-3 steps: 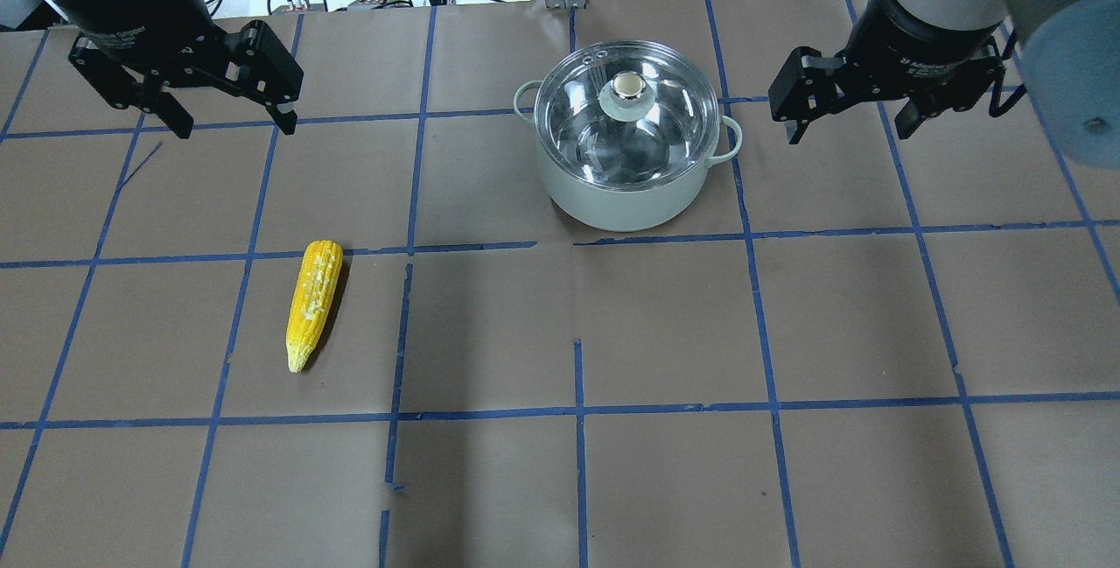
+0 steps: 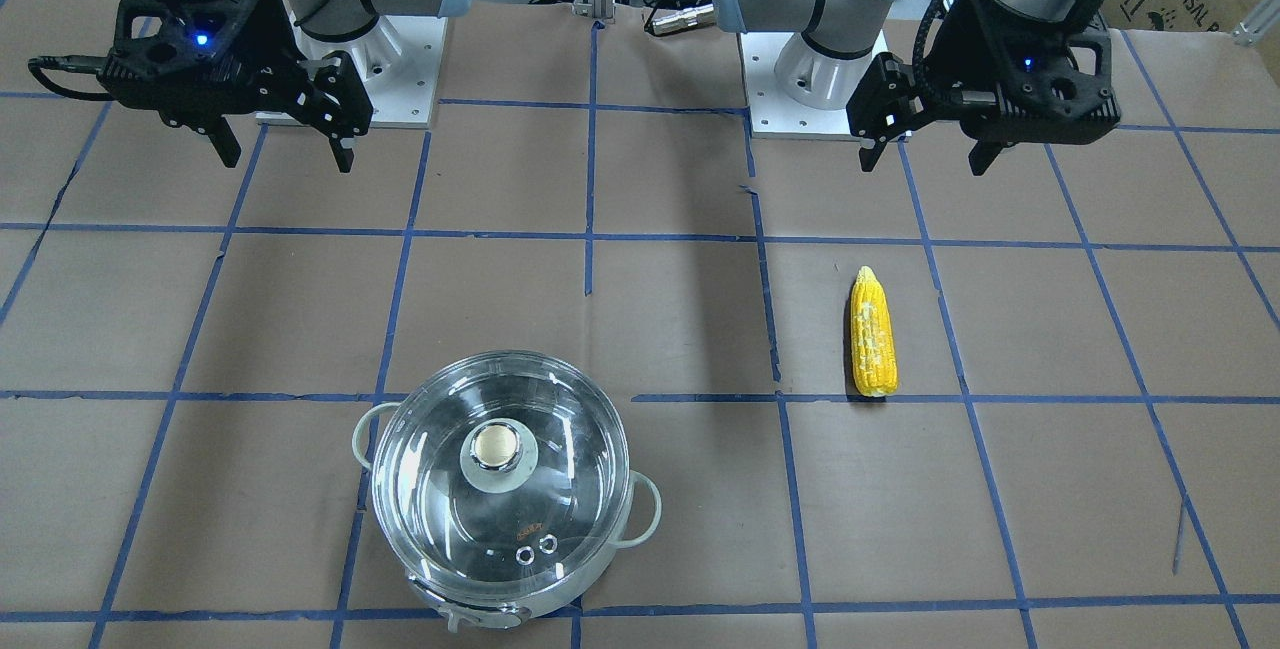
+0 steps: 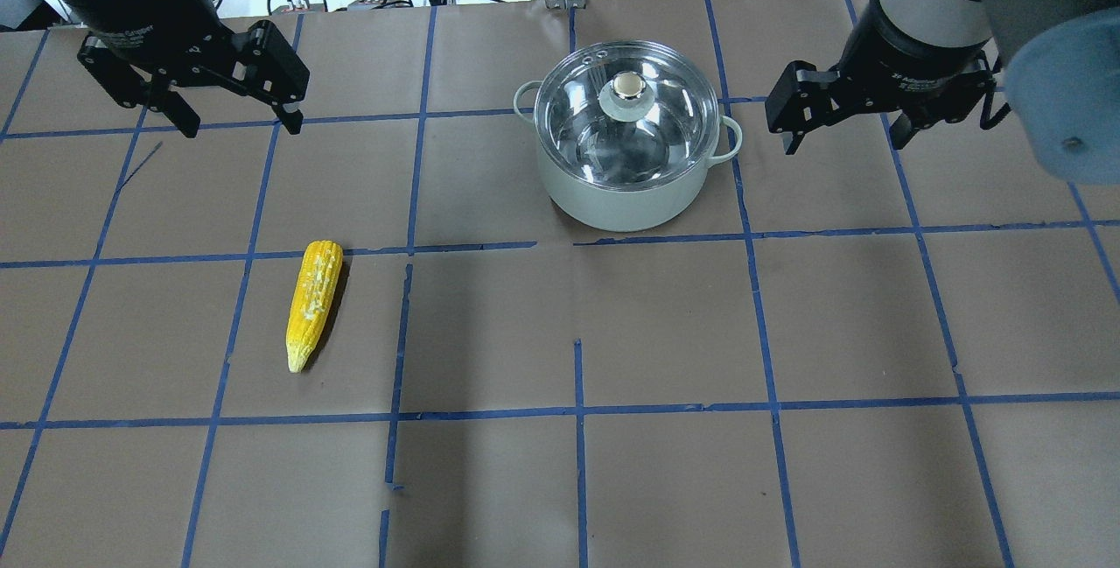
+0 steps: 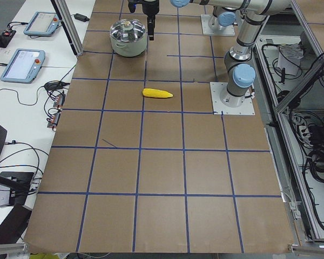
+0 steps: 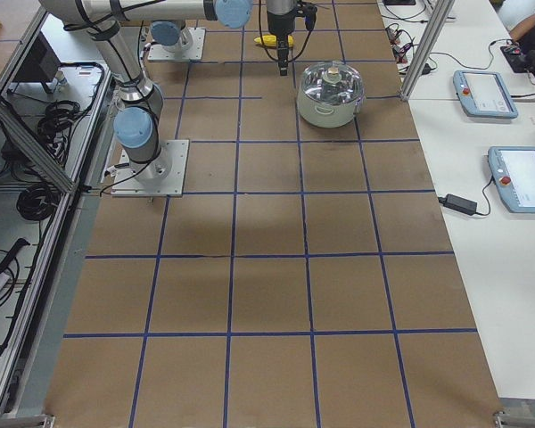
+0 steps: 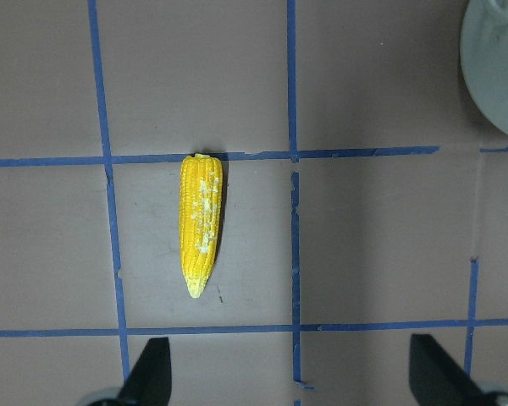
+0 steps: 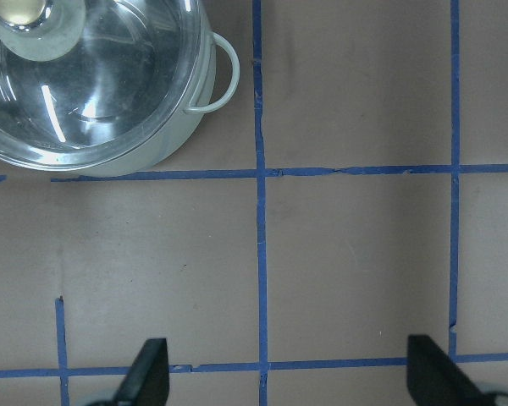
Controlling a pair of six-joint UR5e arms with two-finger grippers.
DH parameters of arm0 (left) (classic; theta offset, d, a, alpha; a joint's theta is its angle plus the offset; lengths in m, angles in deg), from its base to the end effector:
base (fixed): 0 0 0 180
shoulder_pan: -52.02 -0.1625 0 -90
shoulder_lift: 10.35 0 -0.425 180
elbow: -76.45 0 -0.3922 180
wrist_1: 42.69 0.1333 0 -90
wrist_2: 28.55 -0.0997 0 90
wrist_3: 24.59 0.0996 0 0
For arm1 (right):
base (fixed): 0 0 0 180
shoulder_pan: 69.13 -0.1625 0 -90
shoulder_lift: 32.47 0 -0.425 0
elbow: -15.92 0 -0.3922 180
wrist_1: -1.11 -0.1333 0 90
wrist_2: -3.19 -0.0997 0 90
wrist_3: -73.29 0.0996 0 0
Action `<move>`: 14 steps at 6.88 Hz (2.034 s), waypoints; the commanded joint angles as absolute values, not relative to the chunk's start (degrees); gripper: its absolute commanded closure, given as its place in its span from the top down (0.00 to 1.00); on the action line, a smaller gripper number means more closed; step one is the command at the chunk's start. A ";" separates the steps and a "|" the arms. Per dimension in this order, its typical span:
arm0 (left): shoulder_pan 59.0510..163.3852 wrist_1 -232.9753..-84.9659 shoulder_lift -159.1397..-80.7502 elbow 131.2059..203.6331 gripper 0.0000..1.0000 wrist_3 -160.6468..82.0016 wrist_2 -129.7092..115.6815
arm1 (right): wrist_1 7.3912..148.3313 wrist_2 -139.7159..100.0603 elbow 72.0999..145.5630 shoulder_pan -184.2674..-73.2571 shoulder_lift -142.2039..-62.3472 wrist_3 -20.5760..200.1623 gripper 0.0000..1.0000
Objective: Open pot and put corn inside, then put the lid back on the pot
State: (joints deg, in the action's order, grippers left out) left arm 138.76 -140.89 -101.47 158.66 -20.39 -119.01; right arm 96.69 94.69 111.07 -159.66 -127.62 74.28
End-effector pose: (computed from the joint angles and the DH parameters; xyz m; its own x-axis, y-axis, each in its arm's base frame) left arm -0.1041 -0.5016 0.5307 -0.9998 0.0166 -0.0060 0.0164 0.9995 0.0272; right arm 0.1350 -0.4617 0.4964 -0.9996 0.0105 0.0244 0.0081 0.9952 -0.0977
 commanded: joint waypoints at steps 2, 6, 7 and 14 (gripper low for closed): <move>138.68 -140.60 -101.84 158.72 1.00 -20.20 -118.72 | 99.19 94.51 111.37 -159.83 -126.78 74.35 1.00; 138.68 -140.52 -101.58 158.80 1.00 -19.93 -118.72 | 104.46 94.43 108.76 -165.96 -119.70 77.74 1.00; 138.68 -140.51 -101.67 158.80 1.00 -19.93 -118.64 | 106.04 94.34 105.08 -168.07 -114.52 79.51 1.00; 138.42 -140.51 -101.49 158.89 1.00 -19.76 -118.81 | 111.42 93.72 89.22 -172.22 -92.32 80.76 0.99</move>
State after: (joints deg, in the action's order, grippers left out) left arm 138.44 -140.51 -101.56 158.89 -19.77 -118.78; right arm 110.88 93.75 89.35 -171.69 -93.01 80.48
